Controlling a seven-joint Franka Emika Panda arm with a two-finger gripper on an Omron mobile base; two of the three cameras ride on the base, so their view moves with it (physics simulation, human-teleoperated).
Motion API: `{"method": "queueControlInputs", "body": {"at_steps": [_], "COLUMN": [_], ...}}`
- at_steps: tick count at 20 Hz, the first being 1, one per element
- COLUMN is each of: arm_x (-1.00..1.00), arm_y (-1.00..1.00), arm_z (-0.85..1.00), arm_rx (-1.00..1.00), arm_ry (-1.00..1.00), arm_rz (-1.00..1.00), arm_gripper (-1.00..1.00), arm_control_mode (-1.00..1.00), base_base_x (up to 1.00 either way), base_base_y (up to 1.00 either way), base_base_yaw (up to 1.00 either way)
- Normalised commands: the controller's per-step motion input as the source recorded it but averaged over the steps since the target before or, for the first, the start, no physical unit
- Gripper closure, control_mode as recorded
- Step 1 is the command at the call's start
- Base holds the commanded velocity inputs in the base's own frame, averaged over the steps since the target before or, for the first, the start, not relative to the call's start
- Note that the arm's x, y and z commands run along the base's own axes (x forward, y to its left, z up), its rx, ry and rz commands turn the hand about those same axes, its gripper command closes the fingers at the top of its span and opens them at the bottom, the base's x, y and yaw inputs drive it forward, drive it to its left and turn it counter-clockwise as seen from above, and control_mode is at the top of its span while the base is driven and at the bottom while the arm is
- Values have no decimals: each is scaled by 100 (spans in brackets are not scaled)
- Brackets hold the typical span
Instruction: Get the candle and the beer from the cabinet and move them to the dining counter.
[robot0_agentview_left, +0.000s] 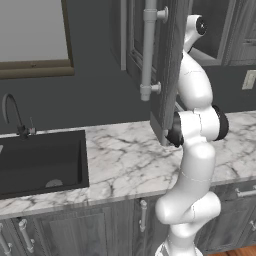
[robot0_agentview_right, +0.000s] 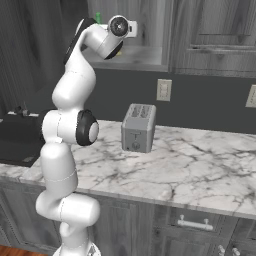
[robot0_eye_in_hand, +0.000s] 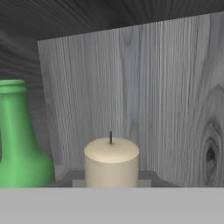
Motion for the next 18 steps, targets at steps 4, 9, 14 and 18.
{"method": "queueControlInputs", "body": {"at_steps": [4, 9, 14, 18], "arm_x": [-7, -50, -75, -86], "arm_y": [0, -8, -25, -1], "arm_z": [0, 0, 0, -21], "arm_rx": [0, 0, 0, 0], "arm_ry": [0, 2, 0, 0], "arm_rz": [0, 0, 0, 0], "arm_gripper": [100, 100, 100, 100], "arm_control_mode": [-100, -100, -100, -100], "base_base_x": [0, 0, 0, 0], "base_base_y": [0, 0, 0, 0], "base_base_yaw": [0, 0, 0, 0]}}
